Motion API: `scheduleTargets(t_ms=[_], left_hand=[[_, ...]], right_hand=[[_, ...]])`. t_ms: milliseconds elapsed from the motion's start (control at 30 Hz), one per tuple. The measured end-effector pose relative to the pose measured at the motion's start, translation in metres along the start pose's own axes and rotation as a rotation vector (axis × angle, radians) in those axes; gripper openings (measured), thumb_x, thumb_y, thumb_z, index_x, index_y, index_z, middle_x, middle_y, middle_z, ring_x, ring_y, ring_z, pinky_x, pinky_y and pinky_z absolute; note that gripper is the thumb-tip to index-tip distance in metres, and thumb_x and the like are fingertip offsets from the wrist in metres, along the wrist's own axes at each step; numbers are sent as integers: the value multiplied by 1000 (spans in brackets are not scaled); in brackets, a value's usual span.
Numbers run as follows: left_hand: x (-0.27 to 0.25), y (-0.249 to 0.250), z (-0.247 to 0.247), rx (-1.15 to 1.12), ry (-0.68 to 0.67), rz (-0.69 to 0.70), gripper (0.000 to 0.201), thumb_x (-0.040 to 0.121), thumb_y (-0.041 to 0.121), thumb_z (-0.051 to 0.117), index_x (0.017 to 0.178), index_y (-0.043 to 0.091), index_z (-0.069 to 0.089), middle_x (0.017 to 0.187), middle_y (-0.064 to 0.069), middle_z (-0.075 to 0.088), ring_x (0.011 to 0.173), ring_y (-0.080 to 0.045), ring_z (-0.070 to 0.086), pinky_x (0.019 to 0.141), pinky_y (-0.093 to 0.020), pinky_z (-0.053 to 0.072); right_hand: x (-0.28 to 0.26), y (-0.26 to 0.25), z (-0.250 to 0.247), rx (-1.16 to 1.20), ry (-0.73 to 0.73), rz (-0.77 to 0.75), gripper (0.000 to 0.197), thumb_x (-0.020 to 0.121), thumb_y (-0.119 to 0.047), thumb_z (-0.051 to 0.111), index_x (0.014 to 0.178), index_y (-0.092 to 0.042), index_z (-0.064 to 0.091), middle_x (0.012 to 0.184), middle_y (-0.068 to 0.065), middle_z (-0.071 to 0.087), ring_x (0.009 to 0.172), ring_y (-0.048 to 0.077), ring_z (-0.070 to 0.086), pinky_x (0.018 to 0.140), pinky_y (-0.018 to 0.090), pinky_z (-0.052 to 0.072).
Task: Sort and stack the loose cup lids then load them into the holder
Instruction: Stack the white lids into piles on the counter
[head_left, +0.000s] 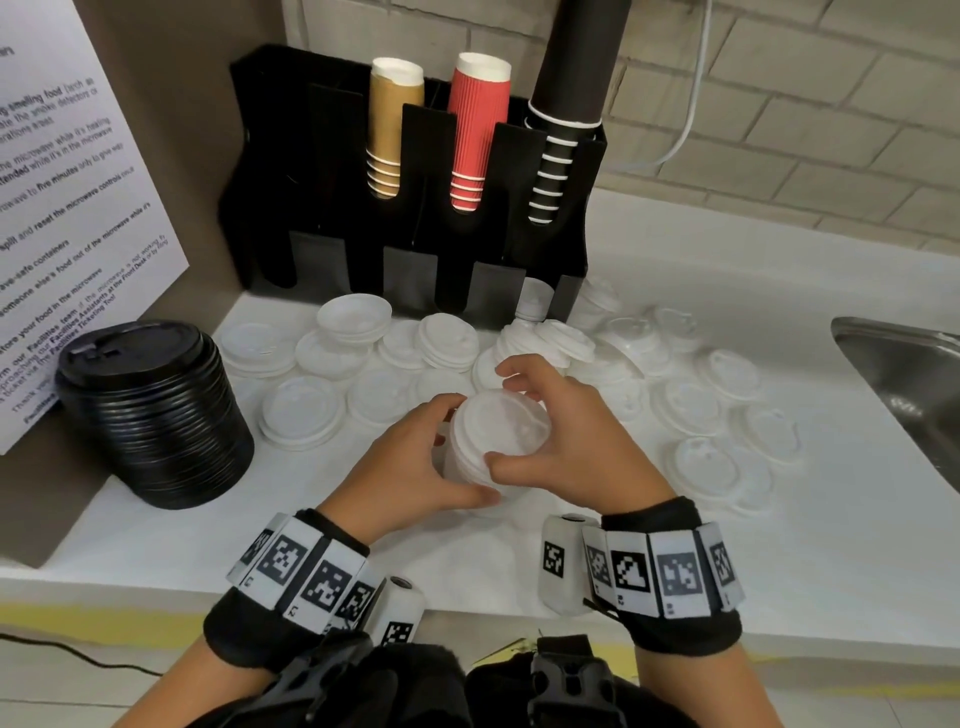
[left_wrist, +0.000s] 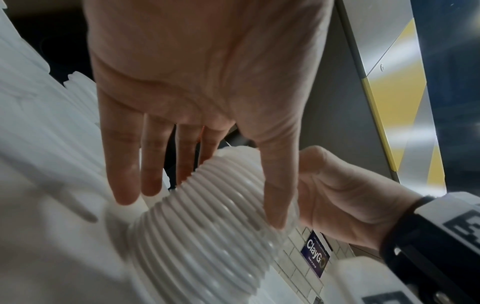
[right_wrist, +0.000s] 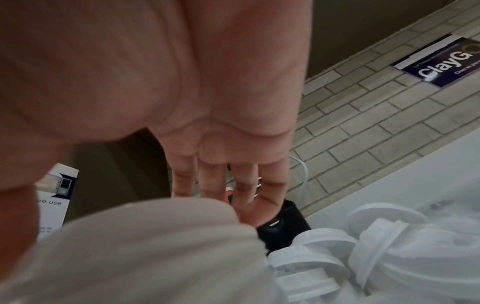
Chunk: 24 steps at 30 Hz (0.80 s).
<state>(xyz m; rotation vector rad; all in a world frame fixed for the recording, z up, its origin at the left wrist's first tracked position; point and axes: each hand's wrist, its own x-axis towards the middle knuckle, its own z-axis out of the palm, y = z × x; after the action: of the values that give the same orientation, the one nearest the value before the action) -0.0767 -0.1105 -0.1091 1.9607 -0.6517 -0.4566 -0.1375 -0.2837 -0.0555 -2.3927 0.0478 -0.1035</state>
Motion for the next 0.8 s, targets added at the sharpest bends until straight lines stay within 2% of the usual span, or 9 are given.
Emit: scheduleTargets(t_ms=[100, 300, 367, 467, 600, 667, 733, 800], left_hand=[[0, -1, -1, -3, 1, 2, 79, 59, 41, 90, 126, 39, 47, 120, 22, 56, 110, 2, 53, 87, -24, 49], [3, 0, 0, -16, -9, 6, 78, 58, 43, 89, 126, 38, 49, 119, 22, 58, 109, 5, 53, 88, -21, 48], [4, 0, 0, -15, -8, 1, 78, 58, 42, 90, 124, 38, 49, 119, 21, 58, 110, 4, 53, 87, -22, 48], [5, 2, 1, -11, -5, -3, 76, 58, 40, 91, 122, 40, 49, 117, 21, 58, 109, 4, 54, 84, -18, 46], [6, 3, 2, 15, -13, -16, 81, 57, 36, 91, 126, 33, 49, 121, 17, 57, 112, 0, 53, 89, -23, 48], [6, 3, 1, 17, -25, -21, 84, 56, 35, 92, 126, 36, 46, 121, 19, 55, 112, 3, 51, 85, -19, 46], [5, 3, 0, 9, -38, -23, 87, 55, 35, 93, 127, 40, 43, 122, 23, 52, 113, 6, 49, 83, -18, 45], [3, 5, -2, 3, -44, -23, 90, 54, 38, 93, 123, 50, 36, 121, 30, 47, 113, 11, 45, 88, -20, 45]], right_hand=[[1, -1, 0, -8, -12, -2, 77, 60, -31, 82, 126, -32, 43, 118, -7, 55, 111, 11, 49, 89, 25, 43], [3, 3, -1, -29, -82, -18, 83, 60, -27, 82, 131, -37, 38, 125, -9, 51, 118, 6, 41, 85, 8, 31], [2, 3, -3, -39, -102, -16, 84, 60, -26, 82, 132, -37, 38, 126, -9, 51, 119, 6, 41, 87, 9, 32], [1, 3, -4, -59, -114, -22, 86, 60, -26, 82, 133, -36, 38, 126, -9, 50, 121, 6, 40, 91, 17, 34], [2, 3, -5, -101, -145, -43, 86, 63, -28, 83, 135, -34, 38, 128, -10, 50, 118, 5, 39, 87, 12, 32], [4, 3, -12, -96, -188, -54, 84, 64, -33, 84, 136, -34, 39, 131, -13, 48, 117, 2, 41, 90, 12, 33], [12, 7, -27, -41, -139, -71, 76, 67, -40, 82, 133, -33, 44, 130, -15, 49, 112, -1, 45, 85, 3, 34], [31, 12, -45, -29, -7, -90, 60, 75, -36, 78, 128, -26, 52, 126, -10, 53, 106, 3, 50, 78, -1, 34]])
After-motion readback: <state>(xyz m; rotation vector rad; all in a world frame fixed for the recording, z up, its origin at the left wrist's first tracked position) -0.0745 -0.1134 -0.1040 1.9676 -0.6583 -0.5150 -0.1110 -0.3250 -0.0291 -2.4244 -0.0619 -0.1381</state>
